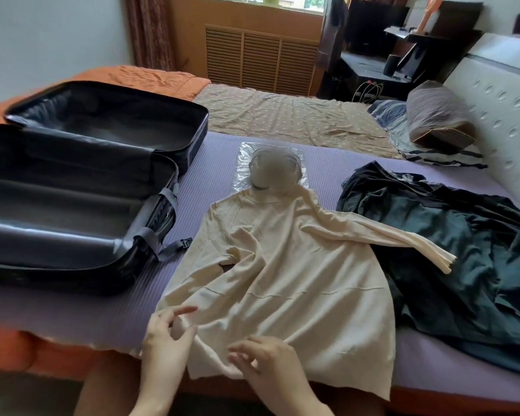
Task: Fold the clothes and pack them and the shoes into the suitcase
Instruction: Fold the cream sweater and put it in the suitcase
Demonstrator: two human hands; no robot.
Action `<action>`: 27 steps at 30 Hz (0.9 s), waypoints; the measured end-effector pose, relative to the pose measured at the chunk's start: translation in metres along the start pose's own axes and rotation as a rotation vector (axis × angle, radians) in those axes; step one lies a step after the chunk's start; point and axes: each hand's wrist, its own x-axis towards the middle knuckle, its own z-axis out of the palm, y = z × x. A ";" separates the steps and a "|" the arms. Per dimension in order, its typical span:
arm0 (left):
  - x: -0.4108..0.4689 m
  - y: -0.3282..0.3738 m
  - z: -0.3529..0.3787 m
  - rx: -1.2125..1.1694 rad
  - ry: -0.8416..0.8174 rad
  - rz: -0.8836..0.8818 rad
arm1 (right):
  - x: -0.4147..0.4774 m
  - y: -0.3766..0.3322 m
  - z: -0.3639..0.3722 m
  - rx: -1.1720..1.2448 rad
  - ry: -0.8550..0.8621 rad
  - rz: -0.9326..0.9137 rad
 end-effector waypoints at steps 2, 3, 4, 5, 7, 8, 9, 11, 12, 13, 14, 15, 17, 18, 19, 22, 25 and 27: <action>-0.003 0.000 0.004 0.129 -0.013 0.072 | 0.015 0.011 -0.012 0.042 -0.002 0.095; -0.004 0.001 0.006 0.226 -0.001 0.118 | 0.026 0.017 -0.020 0.070 0.001 0.156; -0.003 0.001 0.006 0.326 0.028 0.171 | 0.040 0.024 -0.029 0.096 -0.008 0.206; -0.001 0.001 0.007 0.402 0.067 0.230 | 0.056 0.030 -0.038 0.106 -0.022 0.243; 0.010 0.005 0.009 0.443 0.111 0.325 | 0.091 0.042 -0.049 0.061 -0.059 0.301; 0.017 0.010 0.012 0.433 0.103 0.344 | 0.107 0.048 -0.050 0.029 -0.080 0.328; 0.027 0.014 0.016 0.426 0.086 0.348 | 0.123 0.054 -0.049 0.003 -0.095 0.352; 0.052 0.019 0.028 0.451 0.053 0.346 | 0.147 0.064 -0.041 -0.043 -0.132 0.398; 0.066 0.020 0.035 0.467 0.034 0.335 | 0.156 0.068 -0.035 -0.071 -0.144 0.417; 0.080 0.022 0.041 0.479 0.013 0.312 | 0.163 0.071 -0.030 -0.099 -0.148 0.435; 0.094 0.023 0.047 0.496 -0.010 0.283 | 0.168 0.073 -0.026 -0.126 -0.145 0.449; 0.106 0.024 0.052 0.527 -0.031 0.257 | 0.171 0.074 -0.022 -0.152 -0.137 0.463; 0.128 0.025 0.063 0.621 -0.085 0.219 | 0.172 0.078 -0.018 -0.199 -0.136 0.486; 0.136 0.024 0.068 0.657 -0.115 0.198 | 0.170 0.079 -0.017 -0.211 -0.134 0.489; 0.142 0.022 0.072 0.681 -0.139 0.186 | 0.168 0.081 -0.017 -0.215 -0.122 0.480; 0.153 0.010 0.080 0.715 -0.141 0.198 | 0.157 0.090 -0.019 -0.259 -0.077 0.379; 0.154 -0.002 0.083 0.843 -0.203 0.240 | 0.145 0.101 -0.022 -0.282 -0.254 0.361; 0.157 -0.004 0.080 0.911 -0.228 0.288 | 0.139 0.110 -0.024 -0.256 -0.402 0.368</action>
